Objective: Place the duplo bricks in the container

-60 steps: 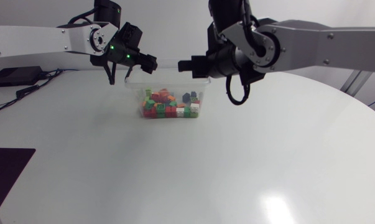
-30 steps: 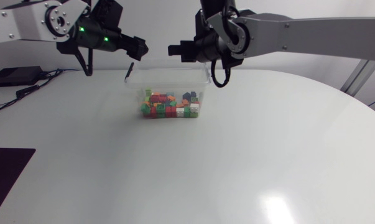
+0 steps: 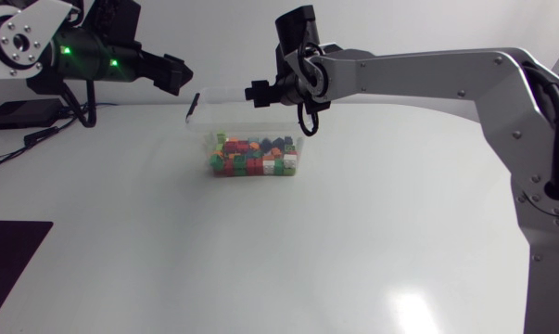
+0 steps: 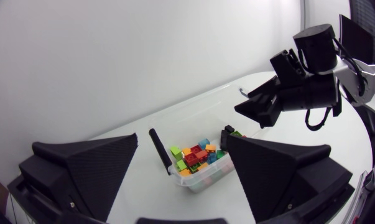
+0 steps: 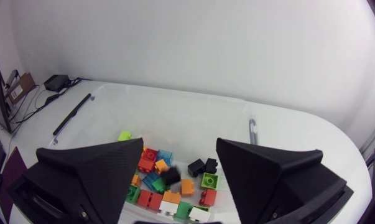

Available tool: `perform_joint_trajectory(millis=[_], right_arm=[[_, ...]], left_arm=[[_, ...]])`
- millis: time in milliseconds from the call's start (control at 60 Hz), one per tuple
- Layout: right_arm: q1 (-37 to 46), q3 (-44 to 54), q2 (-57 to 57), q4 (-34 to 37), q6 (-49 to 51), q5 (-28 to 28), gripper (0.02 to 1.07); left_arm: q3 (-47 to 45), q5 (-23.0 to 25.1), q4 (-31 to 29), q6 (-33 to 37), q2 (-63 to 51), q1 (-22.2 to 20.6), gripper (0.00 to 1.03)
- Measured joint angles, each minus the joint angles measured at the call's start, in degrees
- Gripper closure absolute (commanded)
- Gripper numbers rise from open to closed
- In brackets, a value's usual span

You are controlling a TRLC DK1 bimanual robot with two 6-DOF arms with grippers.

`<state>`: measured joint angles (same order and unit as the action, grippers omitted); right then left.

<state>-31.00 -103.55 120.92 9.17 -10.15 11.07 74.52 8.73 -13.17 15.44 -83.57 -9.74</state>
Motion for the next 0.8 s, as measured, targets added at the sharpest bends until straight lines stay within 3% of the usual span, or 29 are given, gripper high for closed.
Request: perform_joint_trajectory(millis=[117,483,800], right_arm=[[0.11,2.82,-2.19,-1.73,2.12,1.44,0.07],[6.93,26.40,-24.92,-12.11,8.85,2.27,0.07],[13.88,45.88,-43.74,-17.05,13.79,2.27,0.07]], left_arm=[[-3.67,-0.02,1.46,0.76,4.28,0.46,0.04],[-15.45,-0.28,8.33,1.25,16.79,3.30,0.04],[-24.59,-0.66,8.44,3.02,26.62,3.37,0.04]])
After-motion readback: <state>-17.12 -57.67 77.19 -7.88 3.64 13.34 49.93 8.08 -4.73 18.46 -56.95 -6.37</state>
